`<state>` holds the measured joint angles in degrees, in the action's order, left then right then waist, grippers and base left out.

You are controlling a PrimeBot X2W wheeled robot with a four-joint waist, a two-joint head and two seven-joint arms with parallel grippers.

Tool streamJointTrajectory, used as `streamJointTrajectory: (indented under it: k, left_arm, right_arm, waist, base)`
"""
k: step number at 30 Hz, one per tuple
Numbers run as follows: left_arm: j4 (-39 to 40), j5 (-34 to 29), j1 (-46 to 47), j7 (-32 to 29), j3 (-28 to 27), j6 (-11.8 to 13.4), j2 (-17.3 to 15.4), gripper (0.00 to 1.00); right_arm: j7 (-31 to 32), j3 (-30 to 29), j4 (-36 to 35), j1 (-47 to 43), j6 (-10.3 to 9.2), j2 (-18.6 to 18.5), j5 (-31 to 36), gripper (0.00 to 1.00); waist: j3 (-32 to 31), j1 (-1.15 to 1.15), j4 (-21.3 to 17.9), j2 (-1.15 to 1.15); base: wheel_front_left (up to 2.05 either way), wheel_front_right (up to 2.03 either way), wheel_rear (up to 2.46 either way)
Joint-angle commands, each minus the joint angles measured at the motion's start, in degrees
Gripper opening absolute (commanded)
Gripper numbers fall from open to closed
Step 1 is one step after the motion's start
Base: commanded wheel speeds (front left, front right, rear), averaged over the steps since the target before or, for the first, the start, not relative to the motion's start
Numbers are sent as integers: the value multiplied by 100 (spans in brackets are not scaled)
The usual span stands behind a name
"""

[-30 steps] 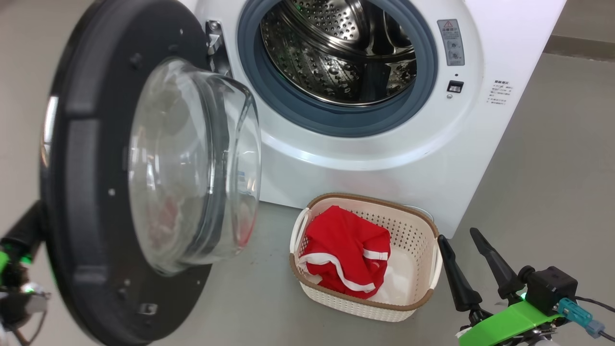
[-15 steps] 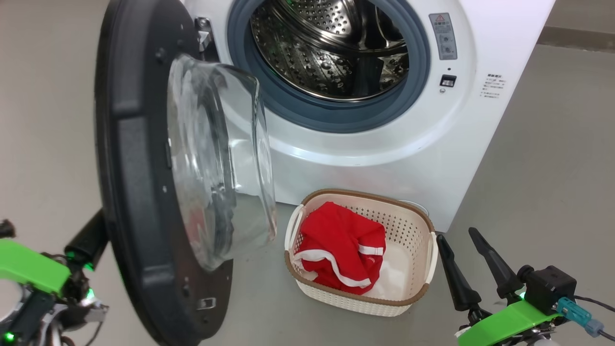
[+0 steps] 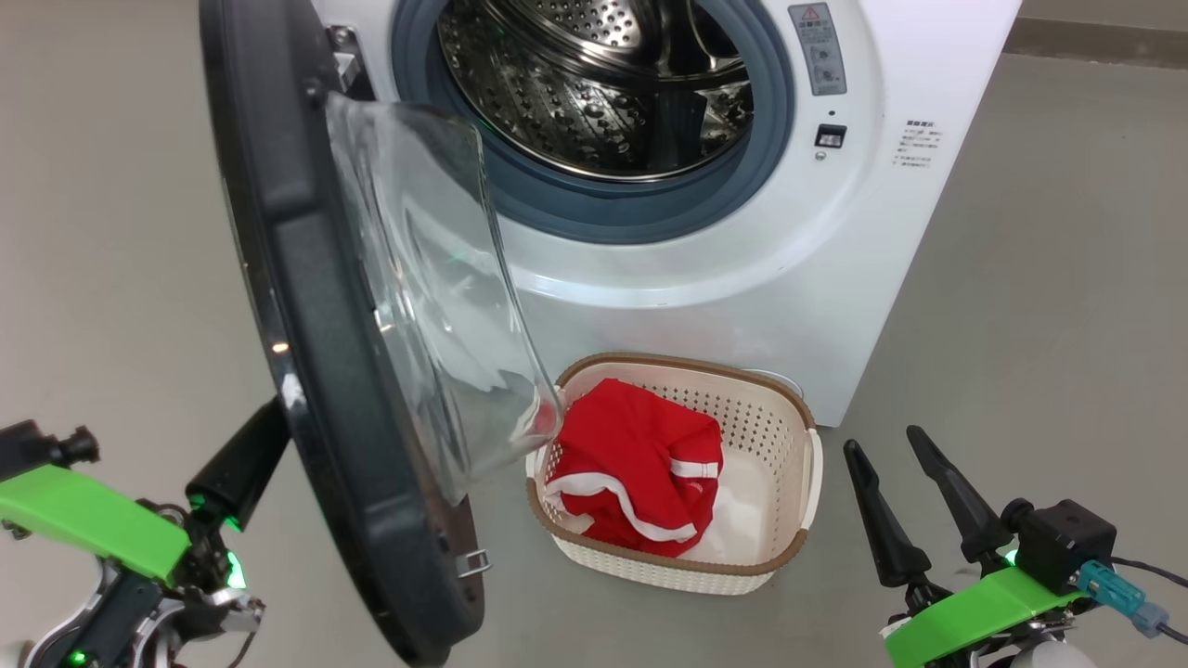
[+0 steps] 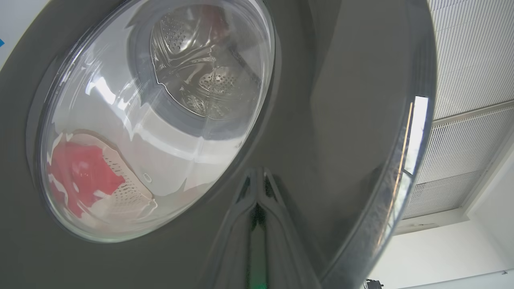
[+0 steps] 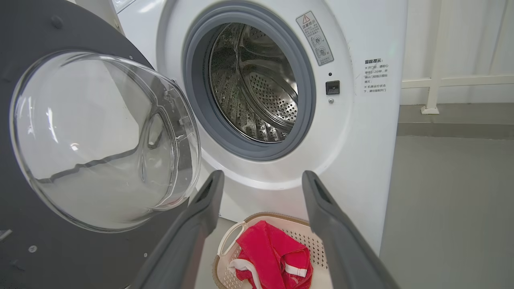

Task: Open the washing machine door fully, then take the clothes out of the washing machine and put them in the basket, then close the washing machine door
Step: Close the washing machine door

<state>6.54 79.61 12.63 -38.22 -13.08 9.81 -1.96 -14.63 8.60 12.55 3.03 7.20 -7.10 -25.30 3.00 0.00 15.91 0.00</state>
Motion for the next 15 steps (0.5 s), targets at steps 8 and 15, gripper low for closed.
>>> streamJointTrajectory:
  k: [8, 15]
  left_arm:
    - [227, 159, -29, 69, 0, -54, -92, 0]
    - [238, -83, -53, 446, -140, -167, -142, 59]
  right_arm:
    - [-37, 154, -136, 238, 29, -61, -48, 100]
    - [-37, 142, -153, 236, 29, -35, -36, 100]
  waist:
    - [25, 0, -80, 0]
    - [50, 0, -88, 0]
  base:
    - [0, 0, 0]
    - [0, 0, 0]
